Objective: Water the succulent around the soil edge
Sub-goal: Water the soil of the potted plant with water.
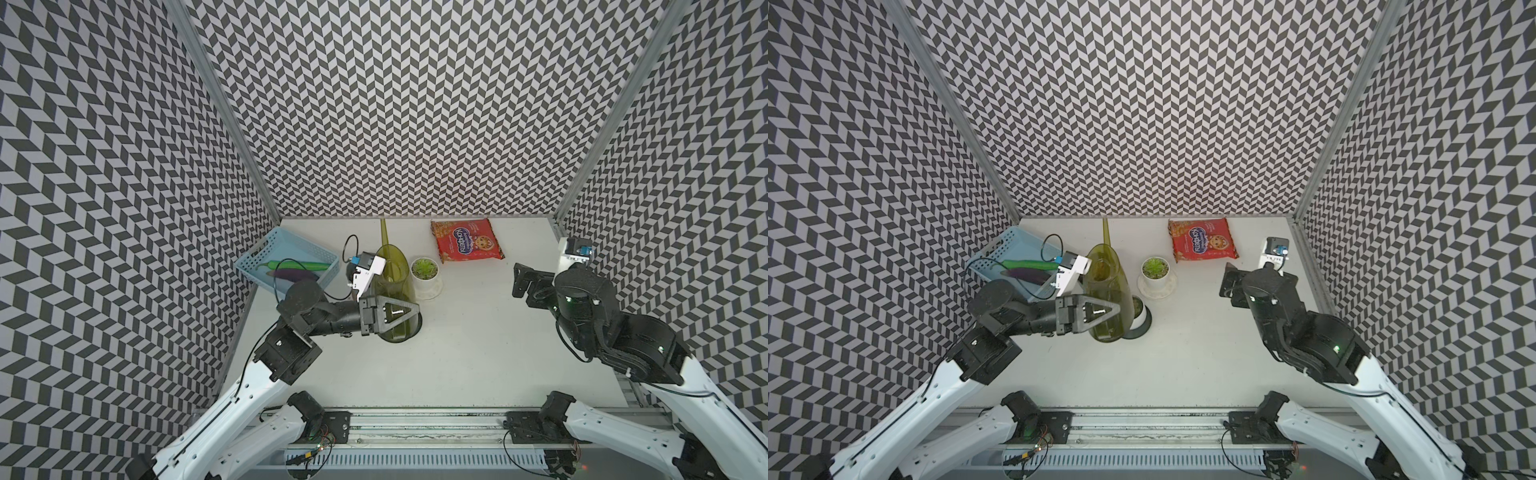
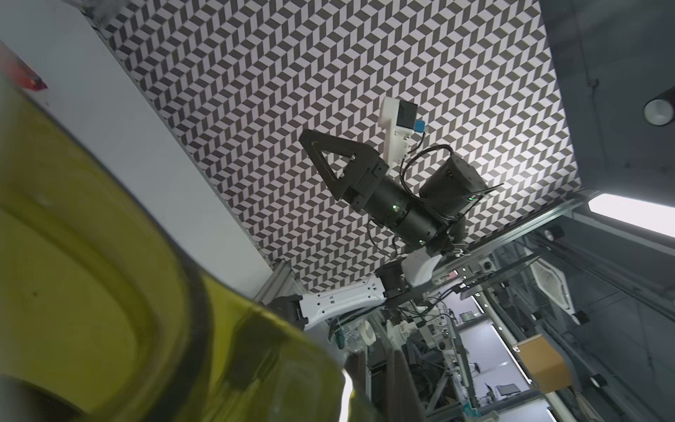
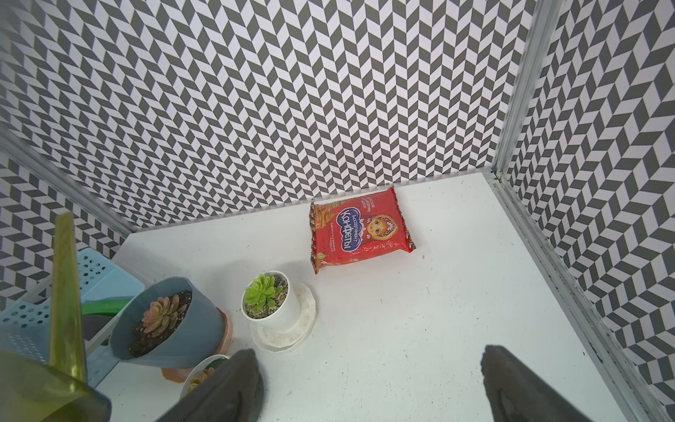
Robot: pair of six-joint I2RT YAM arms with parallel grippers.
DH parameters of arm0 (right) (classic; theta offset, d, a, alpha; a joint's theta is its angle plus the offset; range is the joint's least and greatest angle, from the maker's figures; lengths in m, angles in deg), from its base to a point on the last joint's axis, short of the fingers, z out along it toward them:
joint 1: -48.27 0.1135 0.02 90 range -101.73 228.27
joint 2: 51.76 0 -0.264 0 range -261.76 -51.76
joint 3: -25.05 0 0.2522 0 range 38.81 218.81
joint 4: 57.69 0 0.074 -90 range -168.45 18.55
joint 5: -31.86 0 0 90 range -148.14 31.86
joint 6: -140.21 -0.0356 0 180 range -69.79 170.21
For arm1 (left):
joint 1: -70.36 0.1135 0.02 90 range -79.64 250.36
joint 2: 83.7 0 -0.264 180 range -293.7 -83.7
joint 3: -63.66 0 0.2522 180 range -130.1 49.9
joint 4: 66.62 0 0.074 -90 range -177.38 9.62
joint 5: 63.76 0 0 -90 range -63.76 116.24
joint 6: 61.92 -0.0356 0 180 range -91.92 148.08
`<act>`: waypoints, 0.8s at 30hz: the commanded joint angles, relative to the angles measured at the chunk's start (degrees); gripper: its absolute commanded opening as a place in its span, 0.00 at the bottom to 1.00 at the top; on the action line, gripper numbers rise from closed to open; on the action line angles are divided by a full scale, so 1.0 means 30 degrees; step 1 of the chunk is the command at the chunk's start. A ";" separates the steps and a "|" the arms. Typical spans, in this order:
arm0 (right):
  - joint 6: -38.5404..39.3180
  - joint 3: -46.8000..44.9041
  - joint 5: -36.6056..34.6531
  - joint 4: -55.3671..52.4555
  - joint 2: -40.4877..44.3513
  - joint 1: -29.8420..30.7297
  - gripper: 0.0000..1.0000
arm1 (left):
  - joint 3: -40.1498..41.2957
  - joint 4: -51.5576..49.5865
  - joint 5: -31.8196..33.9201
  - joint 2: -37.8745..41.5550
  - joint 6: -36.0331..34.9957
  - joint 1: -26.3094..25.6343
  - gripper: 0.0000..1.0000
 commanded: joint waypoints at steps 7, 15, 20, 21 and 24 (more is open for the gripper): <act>0.1257 -0.0188 0.0237 0.1694 -0.0913 0.0024 1.00 | 0.0788 0.3728 -0.2180 0.1057 0.7112 0.4853 0.00; 0.1383 -0.0241 0.0337 0.1807 -0.0743 -0.0016 1.00 | 0.0687 0.5365 -0.0833 -0.0431 0.9634 0.5398 0.00; 0.1474 -0.0018 0.0596 0.1840 -0.0884 -0.0018 0.99 | -0.0053 0.3017 0.1128 -0.0496 0.7289 0.5270 0.00; 0.1519 0.0055 0.0643 0.1834 -0.0962 -0.0017 1.00 | -0.0021 0.2849 0.1538 -0.0478 0.6968 0.5180 0.00; 0.1720 0.0689 0.0540 0.1436 -0.1349 -0.0017 1.00 | 0.0311 0.2460 0.2932 -0.0244 0.6055 0.4545 0.00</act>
